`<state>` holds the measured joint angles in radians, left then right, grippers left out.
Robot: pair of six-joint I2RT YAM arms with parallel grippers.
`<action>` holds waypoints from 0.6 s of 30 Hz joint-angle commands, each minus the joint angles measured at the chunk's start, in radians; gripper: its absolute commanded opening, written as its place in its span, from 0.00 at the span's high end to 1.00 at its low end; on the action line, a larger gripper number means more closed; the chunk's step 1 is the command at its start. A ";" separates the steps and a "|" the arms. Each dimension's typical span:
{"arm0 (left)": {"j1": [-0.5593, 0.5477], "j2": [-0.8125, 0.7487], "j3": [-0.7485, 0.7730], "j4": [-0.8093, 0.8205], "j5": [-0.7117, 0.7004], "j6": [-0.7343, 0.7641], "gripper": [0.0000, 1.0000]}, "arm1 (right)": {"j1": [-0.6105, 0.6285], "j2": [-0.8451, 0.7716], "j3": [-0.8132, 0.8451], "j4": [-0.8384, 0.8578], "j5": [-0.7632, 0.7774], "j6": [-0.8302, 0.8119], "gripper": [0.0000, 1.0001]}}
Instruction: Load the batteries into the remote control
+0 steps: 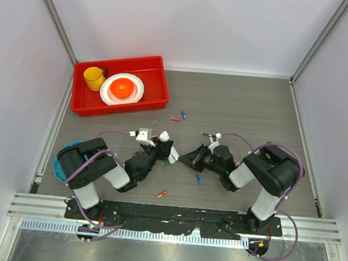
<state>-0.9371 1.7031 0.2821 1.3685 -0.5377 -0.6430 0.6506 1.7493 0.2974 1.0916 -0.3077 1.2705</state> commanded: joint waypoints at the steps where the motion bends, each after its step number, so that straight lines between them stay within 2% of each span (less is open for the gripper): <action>1: -0.012 -0.019 -0.020 0.176 0.002 0.008 1.00 | -0.006 -0.017 0.006 0.093 0.018 -0.019 0.91; 7: -0.012 -0.022 -0.023 0.176 -0.002 -0.003 1.00 | -0.006 -0.008 -0.001 0.096 0.018 -0.025 0.90; 18: -0.012 -0.030 -0.018 0.176 0.018 -0.034 1.00 | -0.005 0.007 -0.001 0.105 0.007 -0.023 0.81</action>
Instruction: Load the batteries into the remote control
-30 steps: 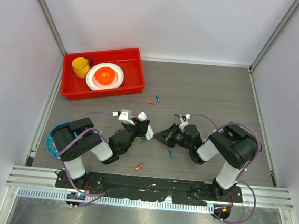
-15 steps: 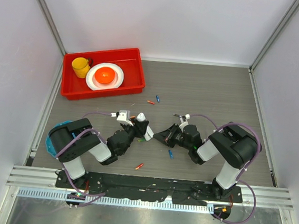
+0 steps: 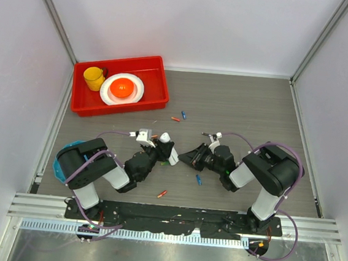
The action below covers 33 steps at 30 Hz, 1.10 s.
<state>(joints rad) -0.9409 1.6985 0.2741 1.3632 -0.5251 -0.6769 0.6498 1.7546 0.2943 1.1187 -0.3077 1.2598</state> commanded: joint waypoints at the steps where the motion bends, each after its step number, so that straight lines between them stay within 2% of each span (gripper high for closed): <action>1: -0.009 -0.026 -0.012 0.182 0.005 -0.001 1.00 | -0.006 0.002 0.002 0.078 0.005 -0.013 0.80; 9: -0.009 -0.028 -0.015 0.172 -0.004 0.003 1.00 | -0.007 -0.039 -0.004 0.061 0.005 -0.017 0.69; 13: -0.009 -0.025 -0.013 0.169 -0.012 0.005 1.00 | -0.007 -0.112 0.000 -0.032 0.007 -0.059 0.56; 17: -0.009 -0.022 -0.015 0.169 -0.018 -0.003 1.00 | -0.007 -0.199 0.009 -0.161 0.021 -0.128 0.51; 20: -0.009 -0.025 -0.018 0.169 -0.018 -0.029 1.00 | -0.009 -0.283 0.049 -0.308 0.015 -0.229 0.49; 23: 0.001 -0.039 -0.021 0.166 0.003 -0.061 1.00 | -0.009 -0.402 0.133 -0.576 0.056 -0.393 0.48; 24: 0.005 -0.048 -0.018 0.145 0.040 -0.090 1.00 | -0.009 -0.432 0.156 -0.711 0.074 -0.439 0.48; 27: 0.040 -0.092 -0.004 0.053 0.088 -0.182 1.00 | -0.009 -0.546 0.245 -0.944 0.166 -0.557 0.48; 33: 0.142 -0.132 0.039 -0.053 0.287 -0.351 1.00 | -0.007 -0.626 0.382 -1.242 0.211 -0.709 0.49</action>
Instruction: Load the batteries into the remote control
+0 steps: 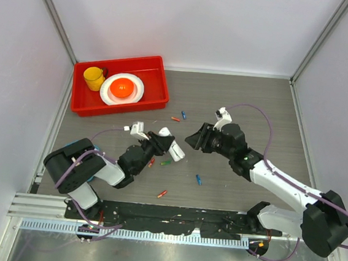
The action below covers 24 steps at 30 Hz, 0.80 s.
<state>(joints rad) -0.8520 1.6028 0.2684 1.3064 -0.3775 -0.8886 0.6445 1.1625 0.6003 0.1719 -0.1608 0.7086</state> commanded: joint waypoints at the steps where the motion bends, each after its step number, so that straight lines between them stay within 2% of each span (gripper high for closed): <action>1: 0.071 -0.034 0.052 -0.001 0.172 -0.194 1.00 | -0.002 -0.034 0.107 -0.326 0.069 -0.170 0.48; 2: 0.099 -0.026 0.060 -0.001 0.248 -0.214 1.00 | 0.003 -0.035 0.119 -0.354 0.070 -0.202 0.48; 6: 0.133 0.023 0.101 0.020 0.365 -0.292 1.00 | 0.026 -0.047 0.183 -0.462 0.076 -0.270 0.46; 11: 0.136 0.118 0.086 0.147 0.356 -0.337 1.00 | 0.029 -0.080 0.194 -0.476 0.150 -0.274 0.44; 14: 0.139 0.126 0.074 0.168 0.341 -0.336 1.00 | 0.027 -0.077 0.185 -0.468 0.158 -0.270 0.44; 19: 0.146 0.060 0.066 0.096 0.330 -0.297 1.00 | 0.027 -0.081 0.156 -0.457 0.237 -0.264 0.44; 24: 0.146 -0.062 0.075 -0.056 0.333 -0.241 1.00 | 0.026 -0.066 0.119 -0.457 0.305 -0.258 0.45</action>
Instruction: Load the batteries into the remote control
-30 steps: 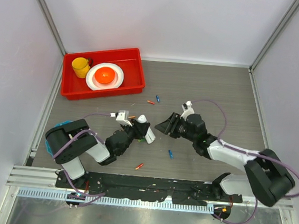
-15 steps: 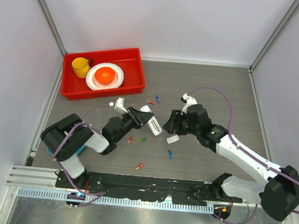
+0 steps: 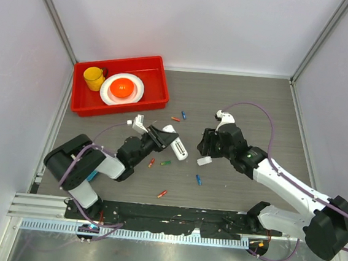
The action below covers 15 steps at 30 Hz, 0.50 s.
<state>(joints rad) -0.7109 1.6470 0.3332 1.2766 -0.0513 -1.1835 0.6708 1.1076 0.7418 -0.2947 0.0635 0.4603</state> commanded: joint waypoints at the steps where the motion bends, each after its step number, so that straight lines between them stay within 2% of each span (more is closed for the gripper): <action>1: 0.005 -0.121 0.012 -0.051 0.019 0.061 1.00 | 0.000 -0.006 -0.028 0.008 0.084 -0.005 0.45; 7: 0.005 -0.259 0.049 -0.293 0.077 0.094 1.00 | 0.000 0.026 -0.094 0.046 0.110 0.024 0.47; 13: 0.007 -0.517 0.092 -0.765 0.113 0.134 1.00 | 0.000 -0.023 -0.159 0.117 0.165 0.038 0.50; 15: 0.014 -0.600 0.070 -0.815 0.102 0.122 1.00 | -0.002 -0.061 -0.205 0.175 0.191 0.049 0.49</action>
<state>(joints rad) -0.7101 1.2022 0.3813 0.6983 0.0315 -1.0866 0.6704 1.1271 0.5835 -0.2554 0.1749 0.4843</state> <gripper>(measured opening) 0.304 0.503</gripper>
